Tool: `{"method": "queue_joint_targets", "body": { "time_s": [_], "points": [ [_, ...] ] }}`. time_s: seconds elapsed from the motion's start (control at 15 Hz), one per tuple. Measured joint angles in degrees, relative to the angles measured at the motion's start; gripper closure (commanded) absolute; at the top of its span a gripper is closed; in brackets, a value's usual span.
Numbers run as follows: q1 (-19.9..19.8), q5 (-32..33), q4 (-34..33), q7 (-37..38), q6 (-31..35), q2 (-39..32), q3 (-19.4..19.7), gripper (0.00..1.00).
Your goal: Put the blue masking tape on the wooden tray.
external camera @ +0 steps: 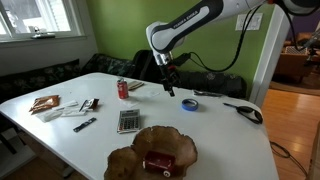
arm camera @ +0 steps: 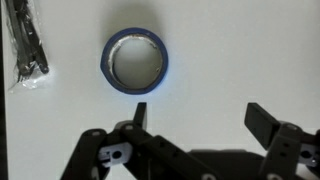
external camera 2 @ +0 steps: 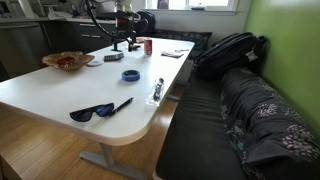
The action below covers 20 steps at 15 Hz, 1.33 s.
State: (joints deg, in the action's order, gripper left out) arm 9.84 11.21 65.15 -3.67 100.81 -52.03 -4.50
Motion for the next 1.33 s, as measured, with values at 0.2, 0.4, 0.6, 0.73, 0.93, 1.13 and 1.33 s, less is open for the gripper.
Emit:
{"method": "queue_joint_targets", "body": {
  "time_s": [0.2, 0.4, 0.6, 0.73, 0.93, 1.13, 1.33],
  "points": [
    [-0.11, 0.20, 7.77, 4.37, 6.92, 4.43, 1.04, 0.00],
    [-0.65, -0.39, 15.54, 5.90, 10.32, 8.64, 1.41, 0.00],
    [-1.35, -1.20, 23.60, 7.02, 12.84, 12.96, 1.55, 0.00],
    [-2.15, -2.57, 29.33, 7.88, 15.54, 15.68, 1.63, 0.00],
    [-3.51, -4.43, 36.87, 9.21, 19.84, 18.71, 2.12, 0.00],
    [-3.26, -4.43, 35.90, 9.18, 19.83, 18.57, 2.10, 0.00],
    [-3.04, -4.43, 35.56, 8.89, 21.44, 18.50, 2.07, 0.00]
  ]
}}
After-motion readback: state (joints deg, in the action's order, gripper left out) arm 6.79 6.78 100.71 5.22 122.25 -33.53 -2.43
